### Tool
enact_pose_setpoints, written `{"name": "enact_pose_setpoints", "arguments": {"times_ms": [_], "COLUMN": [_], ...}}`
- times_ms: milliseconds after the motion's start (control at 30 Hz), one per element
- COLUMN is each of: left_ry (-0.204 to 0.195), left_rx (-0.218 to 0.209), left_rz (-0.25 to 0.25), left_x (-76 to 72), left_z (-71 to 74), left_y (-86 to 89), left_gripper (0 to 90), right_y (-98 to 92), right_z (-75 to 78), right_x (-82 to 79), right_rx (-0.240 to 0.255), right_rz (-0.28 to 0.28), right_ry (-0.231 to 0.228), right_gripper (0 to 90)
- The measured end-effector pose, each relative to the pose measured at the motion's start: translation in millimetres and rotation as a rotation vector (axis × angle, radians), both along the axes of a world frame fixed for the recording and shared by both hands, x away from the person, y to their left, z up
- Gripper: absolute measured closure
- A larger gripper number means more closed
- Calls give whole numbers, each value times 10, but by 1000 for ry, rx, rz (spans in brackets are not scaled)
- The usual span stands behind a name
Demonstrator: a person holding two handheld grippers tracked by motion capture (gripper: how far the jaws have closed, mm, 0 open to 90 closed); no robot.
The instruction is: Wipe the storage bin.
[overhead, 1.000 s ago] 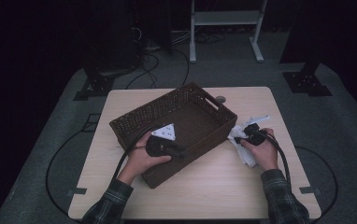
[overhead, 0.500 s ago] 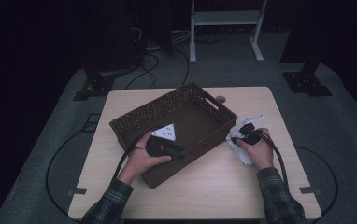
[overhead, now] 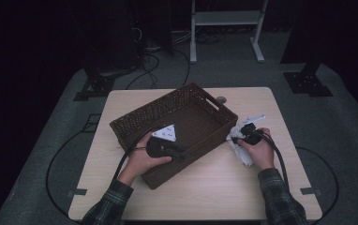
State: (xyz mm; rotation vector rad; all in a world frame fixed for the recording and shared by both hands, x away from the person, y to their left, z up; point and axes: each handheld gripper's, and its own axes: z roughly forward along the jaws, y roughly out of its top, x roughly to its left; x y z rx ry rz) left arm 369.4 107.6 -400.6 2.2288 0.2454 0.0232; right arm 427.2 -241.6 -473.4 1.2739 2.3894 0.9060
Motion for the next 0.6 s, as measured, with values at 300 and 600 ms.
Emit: {"name": "enact_pose_setpoints", "arguments": {"times_ms": [300, 600], "left_ry": [-1, -1], "left_rx": [1, 2], "left_rz": [0, 0], "left_x": [-1, 0], "left_z": [0, 0], "left_y": [-2, -1], "left_gripper": [696, 696], "right_y": [-17, 0], "right_z": [104, 271], "right_x": [-41, -88], "right_rx": [12, 13], "right_rz": [-3, 7], "right_ry": [-44, -92], "right_gripper": [760, 760]}}
